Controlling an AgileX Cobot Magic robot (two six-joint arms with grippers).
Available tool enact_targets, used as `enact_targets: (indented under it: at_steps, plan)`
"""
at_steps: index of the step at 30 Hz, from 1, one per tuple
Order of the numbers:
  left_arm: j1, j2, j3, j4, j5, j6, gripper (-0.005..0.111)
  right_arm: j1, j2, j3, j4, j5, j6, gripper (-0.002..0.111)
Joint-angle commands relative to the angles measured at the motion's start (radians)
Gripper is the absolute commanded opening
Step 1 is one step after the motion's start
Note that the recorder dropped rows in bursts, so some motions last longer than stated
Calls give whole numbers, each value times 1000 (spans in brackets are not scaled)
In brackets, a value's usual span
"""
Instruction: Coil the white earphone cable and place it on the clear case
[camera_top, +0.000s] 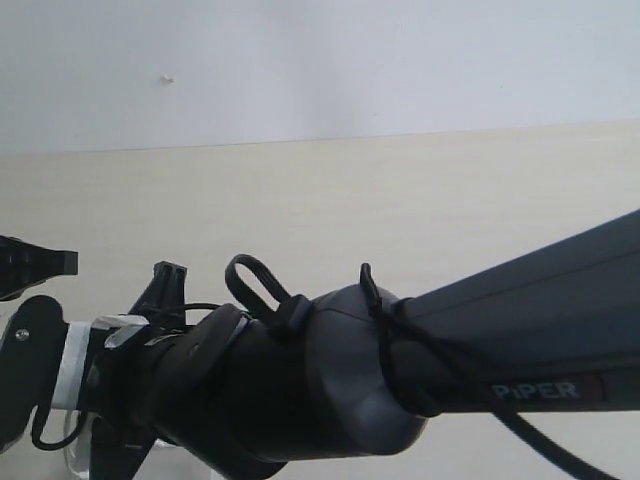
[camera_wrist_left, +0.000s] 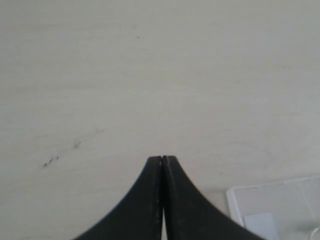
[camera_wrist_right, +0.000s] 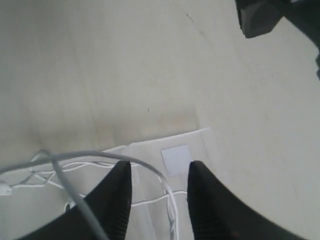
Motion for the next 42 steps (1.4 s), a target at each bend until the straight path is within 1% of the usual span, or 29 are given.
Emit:
enact_targets:
  at_steps: [1, 5, 7, 16, 20, 25, 27, 28, 29, 30, 31, 33, 34, 38, 42]
  plan:
    - [3, -4, 3, -1, 11, -5, 0, 2, 3, -8, 127, 6, 0, 38]
    - [3, -4, 3, -1, 17, -5, 0, 2, 3, -8, 205, -29, -1, 38]
    - [3, -4, 3, -1, 26, -5, 0, 2, 3, -8, 205, -56, -1, 38]
    - [3, -4, 3, -1, 29, -5, 0, 2, 3, -6, 205, -67, 76, 38]
    - [3, -4, 3, -1, 29, -5, 0, 6, -16, -6, 205, -120, 121, 38]
    - [3, -4, 3, -1, 29, -5, 0, 25, -105, -6, 205, -198, 121, 38]
    - [3, -4, 3, -1, 26, -5, 0, 28, -134, -6, 205, -258, 121, 38]
    - [3, -4, 3, -1, 26, -5, 0, 31, -149, -4, 205, -316, 121, 37]
    - [3, -4, 3, -1, 26, -5, 0, 31, -164, 3, 205, -370, 119, 36]
    - [3, -4, 3, -1, 26, -5, 0, 31, -180, 13, 205, -426, 119, 32]
    - [3, -4, 3, -1, 26, -8, 0, 31, -198, 27, 205, -497, 117, 25]
    - [3, -4, 3, -1, 22, -11, 0, 31, -230, 59, 205, -633, 112, 7]
    - [3, -4, 3, -1, 19, -16, 0, 31, -248, 79, 205, -704, 110, 0]
    - [3, -4, 3, -1, 19, -37, 0, 31, -320, 152, 205, -866, 104, 0]
    - [3, -10, -2, -1, 39, -37, 0, 31, -408, 217, 205, -908, 117, 0]
